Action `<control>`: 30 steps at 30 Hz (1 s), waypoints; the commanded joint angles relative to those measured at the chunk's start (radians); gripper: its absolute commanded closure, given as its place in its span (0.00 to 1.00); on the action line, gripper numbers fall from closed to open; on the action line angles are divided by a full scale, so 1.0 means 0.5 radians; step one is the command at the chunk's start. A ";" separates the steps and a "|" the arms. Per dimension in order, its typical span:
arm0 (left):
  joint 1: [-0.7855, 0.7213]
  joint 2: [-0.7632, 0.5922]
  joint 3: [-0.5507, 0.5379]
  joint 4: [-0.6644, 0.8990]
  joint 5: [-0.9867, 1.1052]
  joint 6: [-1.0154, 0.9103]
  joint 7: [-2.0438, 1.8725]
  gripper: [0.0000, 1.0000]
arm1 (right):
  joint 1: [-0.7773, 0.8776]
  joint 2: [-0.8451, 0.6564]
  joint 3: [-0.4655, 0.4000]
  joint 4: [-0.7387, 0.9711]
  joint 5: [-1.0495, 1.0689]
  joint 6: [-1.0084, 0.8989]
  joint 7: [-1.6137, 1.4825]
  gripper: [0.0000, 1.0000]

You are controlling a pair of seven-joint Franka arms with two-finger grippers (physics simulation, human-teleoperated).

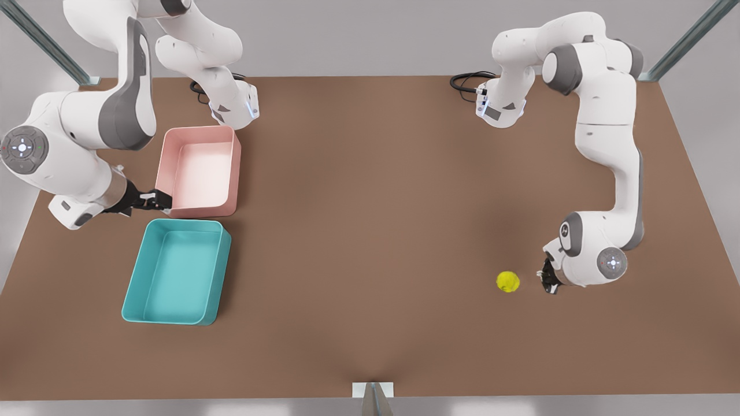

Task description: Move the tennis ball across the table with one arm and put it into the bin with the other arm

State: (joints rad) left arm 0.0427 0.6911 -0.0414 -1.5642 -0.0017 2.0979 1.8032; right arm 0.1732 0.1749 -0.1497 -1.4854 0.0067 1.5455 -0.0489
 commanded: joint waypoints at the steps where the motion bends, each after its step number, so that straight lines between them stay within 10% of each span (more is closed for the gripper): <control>1: -0.006 -0.011 -0.015 0.005 -0.037 -0.174 -1.385 0.79 | 0.012 0.009 0.005 0.004 -0.001 0.002 0.000 0.00; 13: -0.401 -1.075 0.009 0.579 0.006 -1.821 -3.594 0.73 | 0.009 0.092 0.008 0.087 -0.001 0.005 0.021 0.00; 14: -0.401 -1.100 0.027 0.539 0.037 -1.867 -3.437 0.00 | 0.009 0.101 0.008 0.090 -0.001 0.011 0.021 0.00; 21: -0.297 -0.999 0.052 0.471 -0.003 -1.836 -3.833 0.00 | 0.246 0.503 0.017 0.479 0.026 0.054 0.037 0.00; 30: -0.242 -0.943 0.055 0.468 -0.009 -1.959 -3.821 0.00 | 0.583 1.147 0.109 0.443 0.490 1.591 0.006 0.00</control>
State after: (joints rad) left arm -0.0794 0.2179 -0.0145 -1.3303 -0.0057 1.1581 0.3479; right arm 0.4491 0.7388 -0.0948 -1.2492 0.2185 1.9983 -0.0408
